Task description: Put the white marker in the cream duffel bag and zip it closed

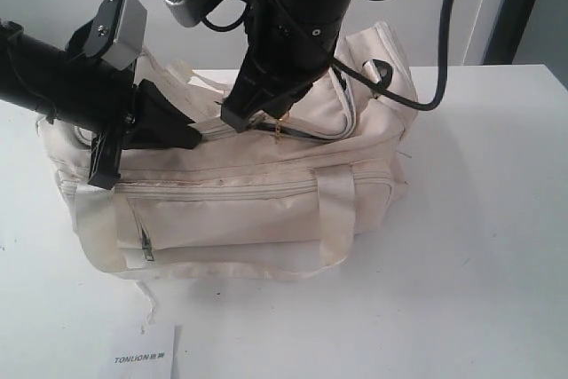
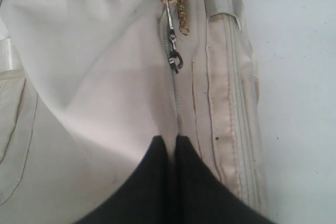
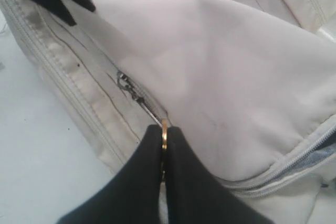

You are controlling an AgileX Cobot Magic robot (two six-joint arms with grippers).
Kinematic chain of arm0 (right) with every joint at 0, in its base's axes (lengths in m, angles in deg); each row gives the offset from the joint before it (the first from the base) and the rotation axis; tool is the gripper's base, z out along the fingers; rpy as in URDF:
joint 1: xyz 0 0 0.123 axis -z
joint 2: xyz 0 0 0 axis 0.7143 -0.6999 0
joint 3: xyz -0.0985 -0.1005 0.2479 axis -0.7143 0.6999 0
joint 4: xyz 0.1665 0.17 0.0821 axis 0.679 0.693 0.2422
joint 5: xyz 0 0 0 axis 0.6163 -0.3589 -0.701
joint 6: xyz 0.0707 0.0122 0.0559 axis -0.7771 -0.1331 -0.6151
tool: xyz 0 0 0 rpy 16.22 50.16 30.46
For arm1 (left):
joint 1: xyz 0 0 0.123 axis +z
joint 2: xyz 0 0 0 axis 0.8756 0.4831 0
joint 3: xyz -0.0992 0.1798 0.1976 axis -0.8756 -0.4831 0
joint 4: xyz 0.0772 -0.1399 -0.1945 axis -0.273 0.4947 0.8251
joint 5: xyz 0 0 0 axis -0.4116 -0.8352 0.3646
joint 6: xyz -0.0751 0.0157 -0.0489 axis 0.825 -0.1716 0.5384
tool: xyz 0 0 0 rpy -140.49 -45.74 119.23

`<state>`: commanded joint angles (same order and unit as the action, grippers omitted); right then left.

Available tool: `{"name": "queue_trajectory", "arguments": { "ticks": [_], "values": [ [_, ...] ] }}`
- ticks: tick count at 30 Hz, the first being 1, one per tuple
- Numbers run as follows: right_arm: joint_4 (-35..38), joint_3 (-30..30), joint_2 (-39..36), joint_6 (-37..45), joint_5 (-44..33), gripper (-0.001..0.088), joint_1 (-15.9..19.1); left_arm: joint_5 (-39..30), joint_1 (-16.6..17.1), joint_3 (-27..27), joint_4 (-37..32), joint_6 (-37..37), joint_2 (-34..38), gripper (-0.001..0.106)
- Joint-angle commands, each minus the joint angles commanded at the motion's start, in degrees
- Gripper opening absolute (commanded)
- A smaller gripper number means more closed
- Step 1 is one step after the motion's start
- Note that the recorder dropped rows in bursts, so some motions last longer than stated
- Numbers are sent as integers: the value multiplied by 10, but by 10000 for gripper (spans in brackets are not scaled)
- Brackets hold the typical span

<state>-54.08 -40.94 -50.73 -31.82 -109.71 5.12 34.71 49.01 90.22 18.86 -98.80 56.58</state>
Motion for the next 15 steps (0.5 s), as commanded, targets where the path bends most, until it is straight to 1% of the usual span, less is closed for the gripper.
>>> {"name": "queue_trajectory", "arguments": {
  "ticks": [3, 10, 15],
  "values": [
    [-13, 0, 0, 0, 0, 0, 2, -2, 0, 0, 0, 0, -1, 3],
    [-8, 0, 0, -3, 0, 0, 17, -4, 0, 0, 0, 0, -6, 3],
    [-7, 0, 0, -3, 0, 0, 18, -4, 0, 0, 0, 0, -17, 3]
  ]
}}
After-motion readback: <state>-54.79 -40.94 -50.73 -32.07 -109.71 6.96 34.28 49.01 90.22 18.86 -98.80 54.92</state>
